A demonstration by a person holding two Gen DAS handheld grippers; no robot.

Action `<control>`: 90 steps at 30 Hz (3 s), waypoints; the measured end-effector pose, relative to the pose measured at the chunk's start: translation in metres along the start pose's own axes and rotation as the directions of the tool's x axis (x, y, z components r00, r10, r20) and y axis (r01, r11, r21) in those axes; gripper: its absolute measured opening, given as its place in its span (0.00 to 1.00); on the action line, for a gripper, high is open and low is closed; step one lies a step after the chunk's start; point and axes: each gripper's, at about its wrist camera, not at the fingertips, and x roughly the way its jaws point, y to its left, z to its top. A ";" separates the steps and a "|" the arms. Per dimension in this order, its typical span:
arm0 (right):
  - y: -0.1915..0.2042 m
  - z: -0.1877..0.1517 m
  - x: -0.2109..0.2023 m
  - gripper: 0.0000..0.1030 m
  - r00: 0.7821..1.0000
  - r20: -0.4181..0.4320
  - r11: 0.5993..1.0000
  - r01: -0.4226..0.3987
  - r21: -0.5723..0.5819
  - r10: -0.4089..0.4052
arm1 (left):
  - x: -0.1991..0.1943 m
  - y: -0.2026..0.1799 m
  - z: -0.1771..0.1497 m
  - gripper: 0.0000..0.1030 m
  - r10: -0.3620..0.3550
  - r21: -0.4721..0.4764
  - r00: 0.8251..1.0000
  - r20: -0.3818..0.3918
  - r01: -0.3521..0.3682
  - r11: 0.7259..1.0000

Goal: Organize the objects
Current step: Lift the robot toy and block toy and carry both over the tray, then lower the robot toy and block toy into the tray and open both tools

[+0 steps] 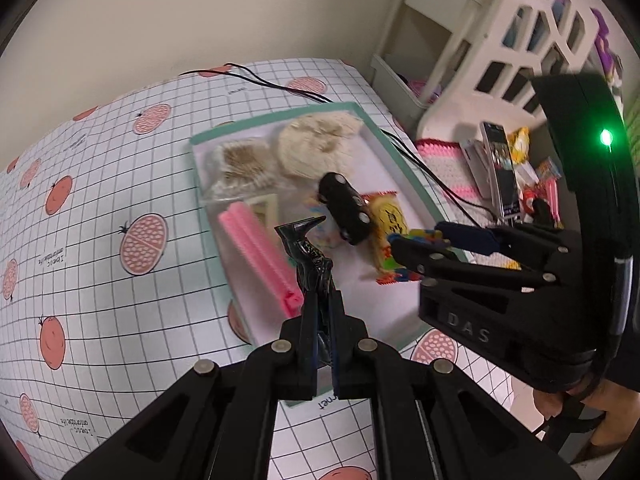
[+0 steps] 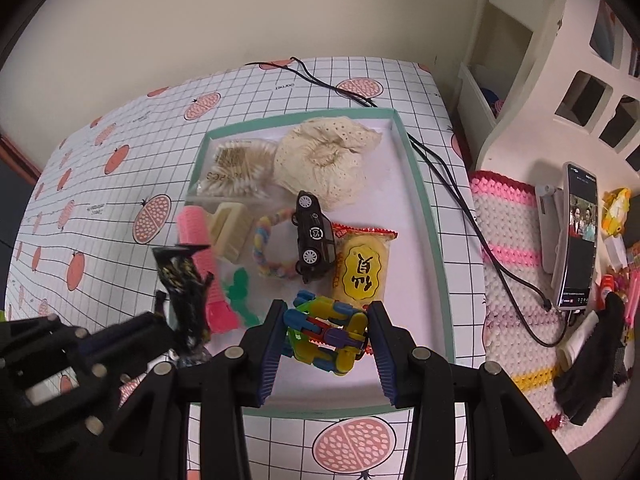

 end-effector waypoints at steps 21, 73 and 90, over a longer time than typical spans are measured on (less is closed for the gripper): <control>0.005 -0.005 0.019 0.43 0.998 -0.064 1.000 0.018 -0.023 -0.020 | 0.030 -0.005 -0.008 0.05 0.053 0.000 0.996 -0.075 -0.053 0.999; 0.022 -0.013 0.029 0.51 0.993 -0.110 0.997 0.030 -0.065 -0.037 | 0.030 0.039 -0.004 0.17 0.083 -0.132 0.991 -0.101 -0.096 0.987; 0.026 -0.008 0.019 0.66 0.998 -0.067 0.999 0.018 -0.035 -0.021 | 0.029 0.080 -0.006 0.69 0.181 -0.287 0.977 -0.113 -0.206 0.935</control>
